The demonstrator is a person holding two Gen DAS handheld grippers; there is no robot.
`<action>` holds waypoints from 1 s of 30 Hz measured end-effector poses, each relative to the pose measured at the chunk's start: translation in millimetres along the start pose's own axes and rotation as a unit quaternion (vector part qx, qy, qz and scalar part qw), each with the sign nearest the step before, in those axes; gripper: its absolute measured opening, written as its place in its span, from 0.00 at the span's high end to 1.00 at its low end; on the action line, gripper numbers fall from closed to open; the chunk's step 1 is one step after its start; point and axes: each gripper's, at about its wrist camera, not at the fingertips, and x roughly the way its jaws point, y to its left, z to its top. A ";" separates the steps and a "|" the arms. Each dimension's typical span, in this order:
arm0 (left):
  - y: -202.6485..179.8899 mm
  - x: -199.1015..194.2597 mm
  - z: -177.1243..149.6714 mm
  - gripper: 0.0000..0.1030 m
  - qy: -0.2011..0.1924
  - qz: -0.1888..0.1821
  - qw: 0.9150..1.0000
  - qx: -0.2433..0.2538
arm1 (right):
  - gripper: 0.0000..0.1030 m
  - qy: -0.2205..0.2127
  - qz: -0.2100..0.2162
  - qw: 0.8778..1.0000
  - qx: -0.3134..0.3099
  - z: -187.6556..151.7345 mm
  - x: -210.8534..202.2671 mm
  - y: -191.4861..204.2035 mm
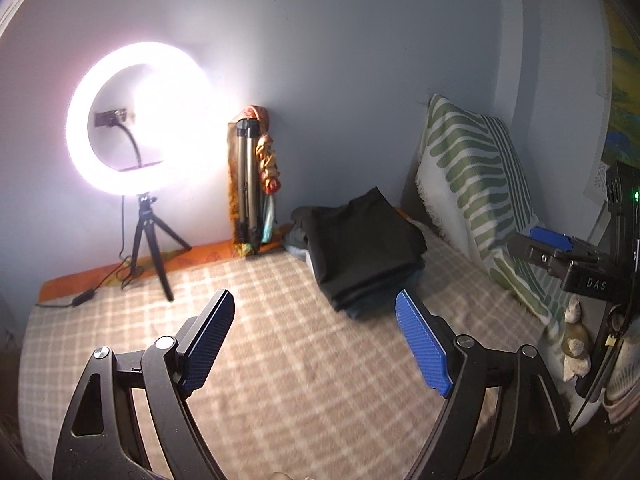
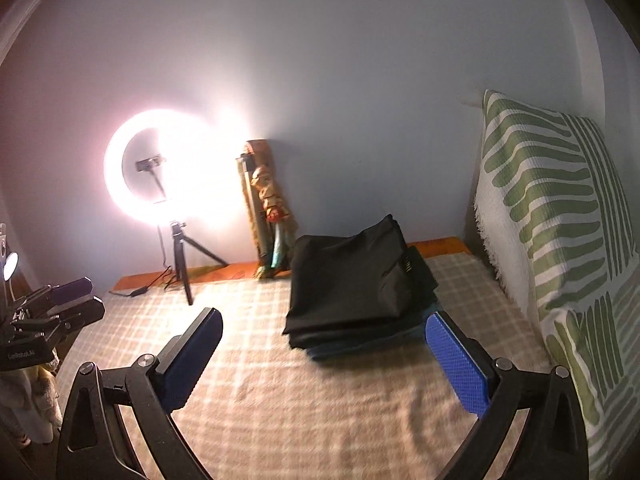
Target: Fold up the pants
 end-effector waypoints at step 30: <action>-20.0 -76.2 -122.3 0.04 -0.014 0.051 0.999 -0.002 | 0.00 0.018 0.008 1.000 0.019 -137.2 -77.7 59.0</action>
